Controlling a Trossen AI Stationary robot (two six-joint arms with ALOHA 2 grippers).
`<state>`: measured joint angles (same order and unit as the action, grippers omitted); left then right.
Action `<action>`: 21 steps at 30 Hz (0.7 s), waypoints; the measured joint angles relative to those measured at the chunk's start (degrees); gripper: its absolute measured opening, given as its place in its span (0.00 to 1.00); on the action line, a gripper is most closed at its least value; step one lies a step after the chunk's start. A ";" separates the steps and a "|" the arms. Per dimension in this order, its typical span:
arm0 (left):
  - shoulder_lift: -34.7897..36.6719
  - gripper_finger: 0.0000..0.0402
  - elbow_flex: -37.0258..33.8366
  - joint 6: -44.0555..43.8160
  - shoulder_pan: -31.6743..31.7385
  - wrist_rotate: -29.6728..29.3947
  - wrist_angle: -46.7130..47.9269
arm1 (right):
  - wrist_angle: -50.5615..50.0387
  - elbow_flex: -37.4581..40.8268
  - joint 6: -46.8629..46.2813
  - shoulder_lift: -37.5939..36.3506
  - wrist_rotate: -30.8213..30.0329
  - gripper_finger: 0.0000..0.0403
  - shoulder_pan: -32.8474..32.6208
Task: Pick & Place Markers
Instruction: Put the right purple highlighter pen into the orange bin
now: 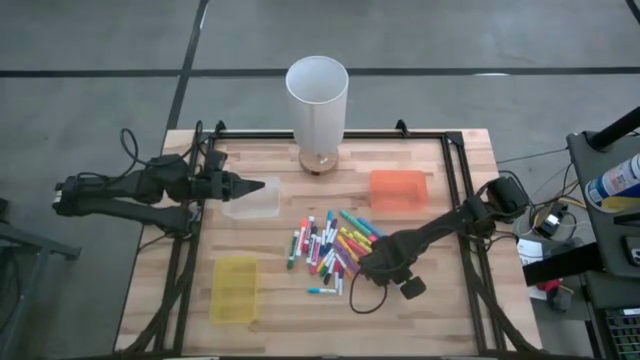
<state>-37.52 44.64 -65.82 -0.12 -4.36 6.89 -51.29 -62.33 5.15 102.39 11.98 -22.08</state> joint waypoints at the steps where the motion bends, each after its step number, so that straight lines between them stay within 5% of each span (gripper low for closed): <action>1: -0.16 0.00 0.00 0.00 0.00 0.00 0.01 | 0.01 -0.04 -0.08 0.00 -0.32 0.17 -0.06; 21: -0.65 0.00 0.00 0.00 0.00 0.02 -0.02 | 6.00 3.28 3.86 -0.26 -1.19 0.23 -1.29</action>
<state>-38.16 44.64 -65.82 -0.12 -4.34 6.87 -45.30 -59.05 9.01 102.13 10.79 -23.38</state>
